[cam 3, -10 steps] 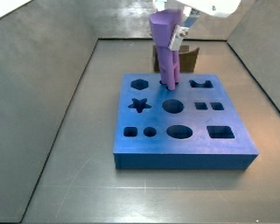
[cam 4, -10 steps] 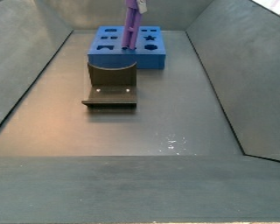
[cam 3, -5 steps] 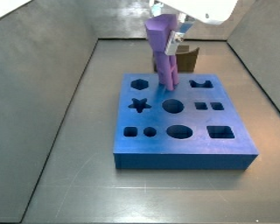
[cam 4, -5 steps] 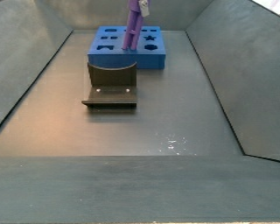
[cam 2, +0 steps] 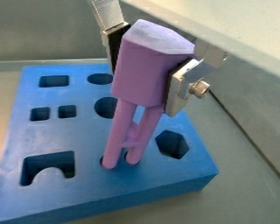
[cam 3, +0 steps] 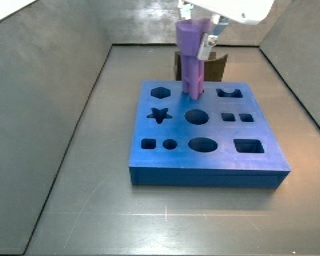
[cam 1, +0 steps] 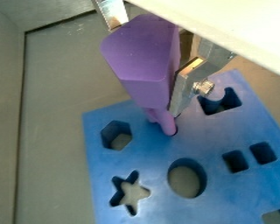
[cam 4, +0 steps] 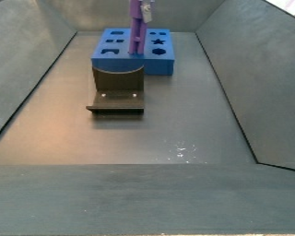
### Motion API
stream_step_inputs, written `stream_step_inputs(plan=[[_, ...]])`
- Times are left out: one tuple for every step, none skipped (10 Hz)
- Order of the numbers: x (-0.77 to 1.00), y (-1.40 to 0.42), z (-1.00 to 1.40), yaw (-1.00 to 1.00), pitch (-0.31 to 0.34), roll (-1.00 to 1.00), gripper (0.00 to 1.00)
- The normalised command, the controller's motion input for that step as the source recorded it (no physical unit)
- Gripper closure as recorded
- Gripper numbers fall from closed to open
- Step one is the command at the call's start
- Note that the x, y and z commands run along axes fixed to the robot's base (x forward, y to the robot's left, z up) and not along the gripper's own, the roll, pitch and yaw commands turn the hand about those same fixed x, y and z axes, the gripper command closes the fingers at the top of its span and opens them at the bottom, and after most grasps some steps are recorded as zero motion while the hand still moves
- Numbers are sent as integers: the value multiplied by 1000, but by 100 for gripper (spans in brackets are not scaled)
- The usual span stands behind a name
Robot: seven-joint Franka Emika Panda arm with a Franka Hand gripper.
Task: Pick up the 3 prong object. Move up. Rotate the 3 prong object. Place the 3 prong object on the fixture. Regrasp the 3 prong object. Move to above the board. Insert the 3 prong object.
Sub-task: Insert the 3 prong object.
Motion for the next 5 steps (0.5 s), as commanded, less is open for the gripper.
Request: stream_step_inputs(plan=[[623, 263, -34, -100, 376, -121, 100], [663, 266, -123, -163, 303, -139, 100], [597, 260, -294, -191, 131, -121, 100], [394, 129, -509, -240, -41, -43, 100], [180, 0, -471, -283, -189, 14, 100]])
